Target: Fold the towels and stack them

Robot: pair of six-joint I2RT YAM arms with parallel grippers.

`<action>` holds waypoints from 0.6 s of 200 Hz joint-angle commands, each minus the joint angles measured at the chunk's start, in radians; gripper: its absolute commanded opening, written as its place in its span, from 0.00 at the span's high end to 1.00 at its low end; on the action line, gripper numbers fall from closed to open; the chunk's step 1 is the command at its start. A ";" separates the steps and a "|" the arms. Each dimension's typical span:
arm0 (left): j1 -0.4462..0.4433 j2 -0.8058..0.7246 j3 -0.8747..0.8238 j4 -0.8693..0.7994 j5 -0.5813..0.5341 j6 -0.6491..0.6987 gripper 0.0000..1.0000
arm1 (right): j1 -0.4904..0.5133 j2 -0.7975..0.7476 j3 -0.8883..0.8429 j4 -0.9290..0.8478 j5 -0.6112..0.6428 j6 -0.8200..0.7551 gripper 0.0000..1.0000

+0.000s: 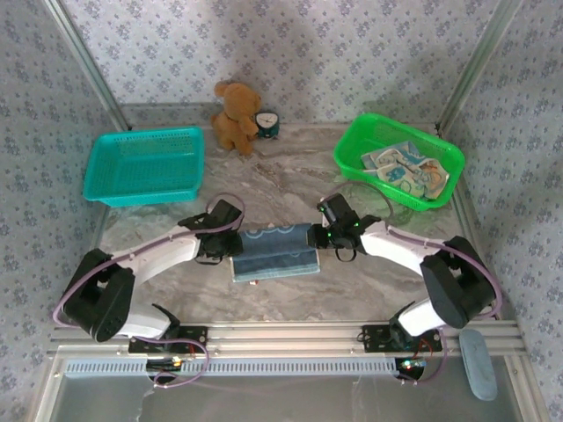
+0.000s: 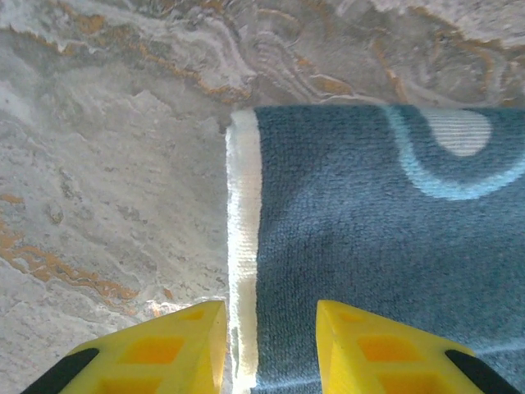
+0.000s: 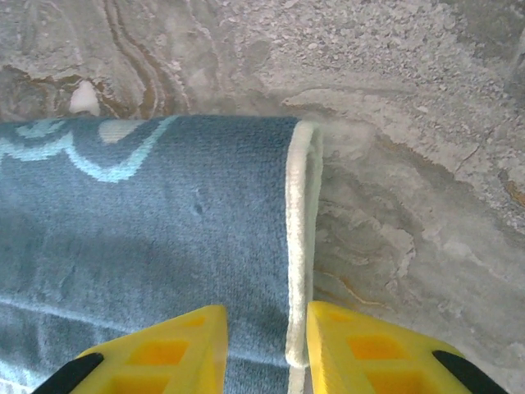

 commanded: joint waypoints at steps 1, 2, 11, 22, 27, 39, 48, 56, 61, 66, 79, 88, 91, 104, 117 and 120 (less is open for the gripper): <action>0.005 0.020 0.026 -0.030 0.009 -0.034 0.66 | -0.014 0.039 0.035 -0.032 -0.047 -0.019 0.68; 0.005 0.021 0.026 -0.030 0.010 -0.035 0.66 | -0.015 0.041 0.035 -0.032 -0.048 -0.019 0.68; 0.007 0.028 0.024 -0.025 0.018 -0.038 0.66 | -0.018 0.053 0.037 -0.032 -0.057 -0.021 0.68; 0.007 0.034 0.023 -0.016 0.026 -0.041 0.70 | -0.021 0.065 0.038 -0.026 -0.063 -0.023 0.69; 0.005 0.034 0.021 -0.014 0.029 -0.044 0.72 | -0.021 0.069 0.038 -0.026 -0.065 -0.024 0.69; 0.006 0.035 0.017 -0.004 0.032 -0.050 0.73 | -0.023 0.078 0.038 -0.022 -0.069 -0.024 0.69; 0.005 0.037 0.015 -0.001 0.034 -0.054 0.73 | -0.023 0.085 0.036 -0.020 -0.074 -0.025 0.69; 0.006 0.040 0.012 0.001 0.038 -0.057 0.73 | -0.024 0.092 0.037 -0.020 -0.076 -0.027 0.69; 0.006 0.040 0.011 0.000 0.040 -0.060 0.73 | -0.024 0.095 0.038 -0.019 -0.077 -0.027 0.69; 0.005 0.042 0.009 0.001 0.040 -0.060 0.73 | -0.024 0.096 0.037 -0.020 -0.077 -0.027 0.69; 0.005 0.044 0.005 0.001 0.043 -0.062 0.73 | -0.024 0.100 0.036 -0.018 -0.077 -0.028 0.69; 0.006 0.044 0.001 0.006 0.046 -0.062 0.74 | -0.024 0.100 0.034 -0.017 -0.080 -0.029 0.71; 0.005 0.044 0.001 0.008 0.045 -0.063 0.76 | -0.023 0.100 0.033 -0.017 -0.080 -0.029 0.72; 0.005 0.044 0.000 0.009 0.048 -0.065 0.80 | -0.023 0.098 0.033 -0.018 -0.077 -0.029 0.75; 0.005 0.045 0.000 0.011 0.049 -0.067 0.81 | -0.023 0.092 0.032 -0.020 -0.075 -0.029 0.79; 0.004 0.046 0.000 0.009 0.048 -0.067 0.81 | -0.023 0.091 0.034 -0.019 -0.075 -0.029 0.79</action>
